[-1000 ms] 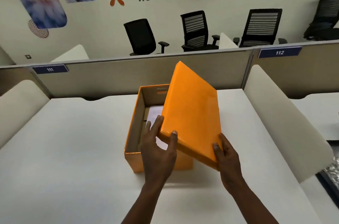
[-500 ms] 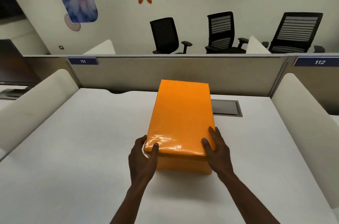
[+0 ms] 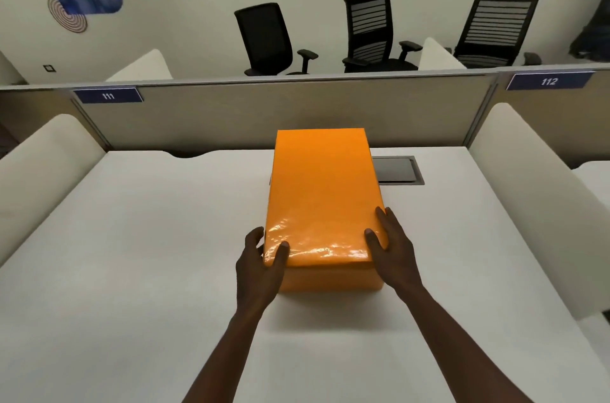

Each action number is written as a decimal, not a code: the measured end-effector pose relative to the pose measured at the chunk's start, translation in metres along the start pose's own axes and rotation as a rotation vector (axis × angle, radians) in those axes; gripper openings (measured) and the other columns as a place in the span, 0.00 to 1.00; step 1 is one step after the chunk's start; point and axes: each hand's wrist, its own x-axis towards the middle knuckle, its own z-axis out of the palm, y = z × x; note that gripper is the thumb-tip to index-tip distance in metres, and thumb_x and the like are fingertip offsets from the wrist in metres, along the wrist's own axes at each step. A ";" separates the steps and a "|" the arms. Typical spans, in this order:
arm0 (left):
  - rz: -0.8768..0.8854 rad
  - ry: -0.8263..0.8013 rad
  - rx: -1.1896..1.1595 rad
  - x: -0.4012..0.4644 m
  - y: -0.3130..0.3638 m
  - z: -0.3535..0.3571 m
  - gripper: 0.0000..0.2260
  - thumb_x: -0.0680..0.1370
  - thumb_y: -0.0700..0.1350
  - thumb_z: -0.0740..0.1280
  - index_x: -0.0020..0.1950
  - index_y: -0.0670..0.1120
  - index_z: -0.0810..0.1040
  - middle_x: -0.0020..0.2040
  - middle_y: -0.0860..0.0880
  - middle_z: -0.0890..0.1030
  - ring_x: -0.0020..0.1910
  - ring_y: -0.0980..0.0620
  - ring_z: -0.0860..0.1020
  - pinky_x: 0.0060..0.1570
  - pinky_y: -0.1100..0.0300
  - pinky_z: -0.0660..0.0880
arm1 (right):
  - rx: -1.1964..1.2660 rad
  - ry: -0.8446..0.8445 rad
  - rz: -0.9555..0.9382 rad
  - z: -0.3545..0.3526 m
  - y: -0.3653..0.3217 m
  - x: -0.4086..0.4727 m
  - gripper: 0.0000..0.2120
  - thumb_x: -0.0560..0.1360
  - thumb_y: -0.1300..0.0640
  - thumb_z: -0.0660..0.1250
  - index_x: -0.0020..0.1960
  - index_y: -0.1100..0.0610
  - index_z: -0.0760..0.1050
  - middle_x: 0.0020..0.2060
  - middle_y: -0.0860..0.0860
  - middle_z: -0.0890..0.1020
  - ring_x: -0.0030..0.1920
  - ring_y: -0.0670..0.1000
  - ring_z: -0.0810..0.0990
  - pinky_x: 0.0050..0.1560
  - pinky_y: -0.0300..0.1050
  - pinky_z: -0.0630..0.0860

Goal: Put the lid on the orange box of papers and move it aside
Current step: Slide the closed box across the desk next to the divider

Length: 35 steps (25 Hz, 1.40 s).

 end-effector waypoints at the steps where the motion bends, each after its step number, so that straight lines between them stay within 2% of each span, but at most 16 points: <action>1: 0.004 -0.046 0.024 0.007 0.000 -0.002 0.27 0.77 0.55 0.70 0.74 0.54 0.68 0.63 0.54 0.77 0.58 0.52 0.78 0.49 0.61 0.76 | -0.024 -0.007 0.011 0.000 -0.001 0.002 0.29 0.82 0.49 0.62 0.80 0.49 0.57 0.80 0.51 0.58 0.78 0.55 0.60 0.74 0.54 0.63; 4: 0.022 -0.145 0.100 0.025 0.001 -0.005 0.32 0.78 0.60 0.67 0.80 0.56 0.61 0.73 0.49 0.73 0.66 0.45 0.77 0.59 0.50 0.78 | -0.204 -0.059 0.019 -0.005 -0.003 0.011 0.32 0.81 0.44 0.60 0.81 0.48 0.53 0.81 0.51 0.55 0.78 0.57 0.59 0.75 0.57 0.60; 6: 0.075 -0.179 0.151 0.034 0.001 -0.006 0.32 0.78 0.61 0.65 0.80 0.57 0.60 0.76 0.47 0.71 0.70 0.43 0.74 0.66 0.44 0.76 | -0.286 -0.071 0.019 -0.008 -0.008 0.020 0.34 0.80 0.40 0.59 0.81 0.49 0.52 0.81 0.51 0.55 0.78 0.58 0.60 0.75 0.57 0.60; 9: 0.107 -0.192 0.166 0.041 -0.005 -0.009 0.32 0.77 0.62 0.66 0.79 0.58 0.62 0.75 0.47 0.73 0.68 0.43 0.76 0.63 0.42 0.77 | -0.382 -0.090 0.011 -0.005 -0.009 0.023 0.36 0.79 0.37 0.58 0.81 0.50 0.52 0.80 0.51 0.57 0.78 0.58 0.62 0.74 0.57 0.61; 11: 0.120 -0.180 0.140 0.044 -0.006 -0.011 0.32 0.75 0.64 0.68 0.77 0.58 0.66 0.73 0.48 0.75 0.65 0.44 0.78 0.60 0.43 0.80 | -0.404 -0.089 0.018 -0.006 -0.007 0.026 0.36 0.78 0.36 0.60 0.81 0.50 0.55 0.79 0.52 0.61 0.76 0.58 0.65 0.73 0.57 0.64; 13: 0.124 -0.169 0.120 0.054 -0.001 -0.012 0.32 0.73 0.66 0.67 0.75 0.56 0.69 0.71 0.48 0.77 0.64 0.44 0.79 0.59 0.44 0.80 | -0.356 -0.026 0.032 -0.012 -0.010 0.036 0.36 0.76 0.36 0.63 0.78 0.51 0.62 0.76 0.53 0.69 0.72 0.58 0.71 0.69 0.57 0.68; 15: 0.087 -0.188 0.107 0.074 0.009 -0.009 0.34 0.73 0.66 0.68 0.75 0.53 0.68 0.72 0.46 0.76 0.66 0.42 0.78 0.61 0.43 0.79 | -0.316 0.037 0.036 -0.014 -0.019 0.055 0.35 0.75 0.36 0.65 0.77 0.51 0.64 0.73 0.54 0.73 0.69 0.58 0.75 0.66 0.58 0.71; 18: -0.029 -0.244 0.051 0.119 0.028 0.000 0.34 0.76 0.63 0.68 0.78 0.52 0.63 0.74 0.44 0.73 0.68 0.40 0.76 0.64 0.42 0.75 | -0.284 0.010 0.036 -0.007 -0.032 0.095 0.36 0.75 0.36 0.66 0.78 0.51 0.63 0.74 0.55 0.71 0.70 0.60 0.73 0.68 0.60 0.71; 20: -0.066 -0.260 0.022 0.149 0.038 0.007 0.32 0.78 0.61 0.67 0.78 0.50 0.64 0.75 0.44 0.72 0.71 0.41 0.74 0.67 0.42 0.73 | -0.265 -0.016 0.050 0.000 -0.039 0.121 0.37 0.76 0.38 0.65 0.78 0.53 0.61 0.75 0.56 0.70 0.72 0.61 0.71 0.70 0.60 0.68; 25: -0.014 -0.284 0.000 0.223 0.051 0.030 0.28 0.80 0.57 0.65 0.77 0.47 0.67 0.75 0.43 0.72 0.73 0.40 0.72 0.69 0.44 0.71 | -0.282 0.001 0.019 0.013 -0.051 0.190 0.35 0.78 0.42 0.66 0.79 0.57 0.60 0.74 0.58 0.69 0.73 0.61 0.68 0.70 0.58 0.66; 30: -0.038 -0.331 -0.062 0.289 0.052 0.050 0.27 0.81 0.58 0.63 0.78 0.50 0.67 0.76 0.45 0.71 0.73 0.42 0.71 0.70 0.39 0.70 | -0.087 -0.011 0.119 0.020 -0.050 0.254 0.28 0.81 0.44 0.62 0.78 0.53 0.62 0.74 0.56 0.70 0.72 0.59 0.69 0.70 0.58 0.68; 35: -0.087 -0.316 -0.086 0.331 0.050 0.069 0.24 0.83 0.59 0.59 0.75 0.48 0.70 0.73 0.44 0.73 0.70 0.42 0.73 0.65 0.45 0.73 | 0.106 -0.022 0.240 0.022 -0.044 0.302 0.21 0.82 0.47 0.60 0.73 0.52 0.70 0.69 0.53 0.74 0.65 0.56 0.74 0.60 0.51 0.71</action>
